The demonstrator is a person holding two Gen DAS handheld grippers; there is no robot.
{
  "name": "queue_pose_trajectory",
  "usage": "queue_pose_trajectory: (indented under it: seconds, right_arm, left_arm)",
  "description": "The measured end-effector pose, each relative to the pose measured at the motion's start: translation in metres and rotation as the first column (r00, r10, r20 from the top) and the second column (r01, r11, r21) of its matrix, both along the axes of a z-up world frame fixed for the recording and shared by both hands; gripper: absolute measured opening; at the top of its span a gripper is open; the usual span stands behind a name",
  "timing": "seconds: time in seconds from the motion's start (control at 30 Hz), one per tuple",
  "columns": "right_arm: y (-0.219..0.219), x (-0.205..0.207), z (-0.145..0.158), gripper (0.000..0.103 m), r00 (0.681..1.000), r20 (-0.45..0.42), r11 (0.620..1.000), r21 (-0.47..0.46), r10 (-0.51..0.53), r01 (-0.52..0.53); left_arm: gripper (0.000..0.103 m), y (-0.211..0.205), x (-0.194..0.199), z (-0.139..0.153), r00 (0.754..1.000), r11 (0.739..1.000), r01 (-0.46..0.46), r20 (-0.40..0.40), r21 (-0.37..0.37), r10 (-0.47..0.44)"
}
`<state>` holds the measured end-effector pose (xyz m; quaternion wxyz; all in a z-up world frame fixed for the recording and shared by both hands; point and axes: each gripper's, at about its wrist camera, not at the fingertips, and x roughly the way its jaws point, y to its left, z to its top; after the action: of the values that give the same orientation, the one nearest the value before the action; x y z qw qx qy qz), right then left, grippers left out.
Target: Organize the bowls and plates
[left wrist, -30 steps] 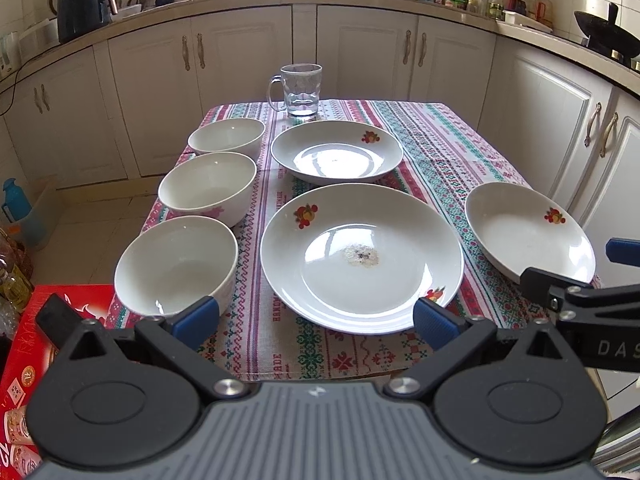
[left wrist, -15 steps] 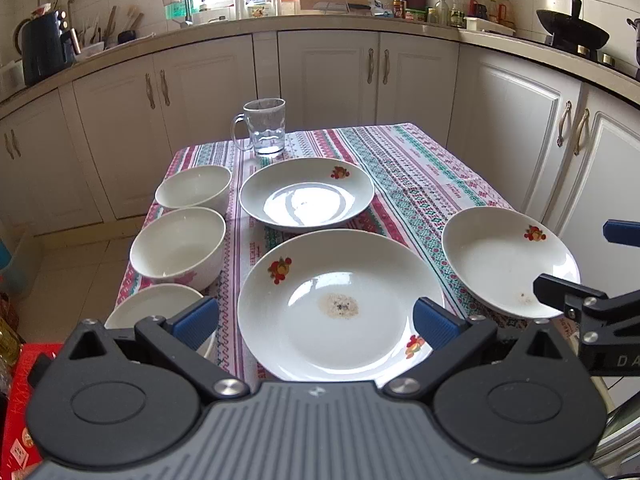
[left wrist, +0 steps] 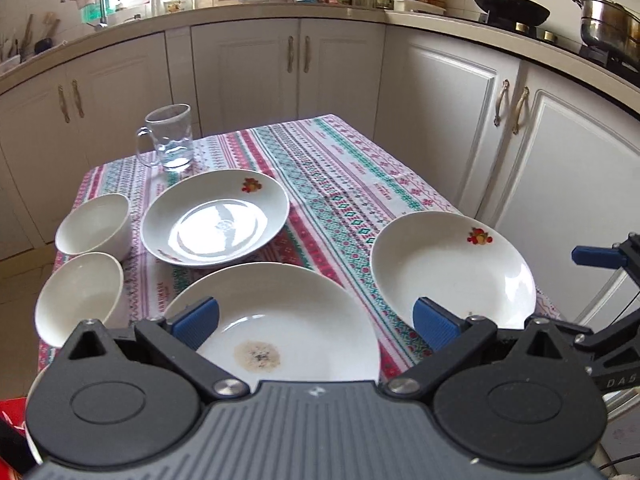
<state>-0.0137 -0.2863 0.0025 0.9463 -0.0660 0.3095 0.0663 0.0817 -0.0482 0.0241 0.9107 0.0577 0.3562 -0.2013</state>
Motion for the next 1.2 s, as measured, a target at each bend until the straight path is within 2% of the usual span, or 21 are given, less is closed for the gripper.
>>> queue_pose_trajectory:
  seconds: [0.2,0.47,0.53,0.87,1.07,1.1,1.2]
  right_arm:
    - [-0.019,0.003,-0.029,0.103,0.997,-0.073,0.998,0.063,0.030,-0.025]
    - [-0.024,0.014,-0.058,0.103,0.989,-0.119,0.994,0.084,0.085,-0.075]
    - [-0.026,0.018,-0.064,0.103,0.987,-0.128,0.992,0.085,0.100,-0.089]
    - [-0.026,0.026,-0.077,0.103,0.979,-0.092,0.982,0.062,0.184,-0.179]
    - [-0.031,0.028,-0.078,0.103,0.971,-0.064,0.971,0.073,0.232,-0.228]
    - [-0.033,0.029,-0.078,0.103,0.970,-0.059,0.970,0.076,0.235,-0.230]
    - [-0.035,0.030,-0.079,0.103,0.969,-0.045,0.968,0.080,0.244,-0.240]
  left_arm:
    - [0.102,-0.034,0.017,-0.007,0.994,0.993,0.107,-0.020,0.054,-0.106]
    - [0.102,-0.070,0.044,-0.018,0.976,0.969,0.214,-0.056,0.122,-0.208]
    - [0.102,-0.077,0.052,-0.022,0.967,0.962,0.248,-0.083,0.114,-0.240]
    - [0.099,-0.116,0.090,-0.043,0.926,0.921,0.363,-0.163,0.142,-0.340]
    - [0.091,-0.130,0.105,-0.057,0.898,0.895,0.416,-0.230,0.164,-0.375]
    - [0.086,-0.131,0.106,-0.058,0.893,0.890,0.426,-0.235,0.164,-0.384]
    - [0.081,-0.135,0.114,-0.060,0.882,0.884,0.441,-0.256,0.155,-0.395]
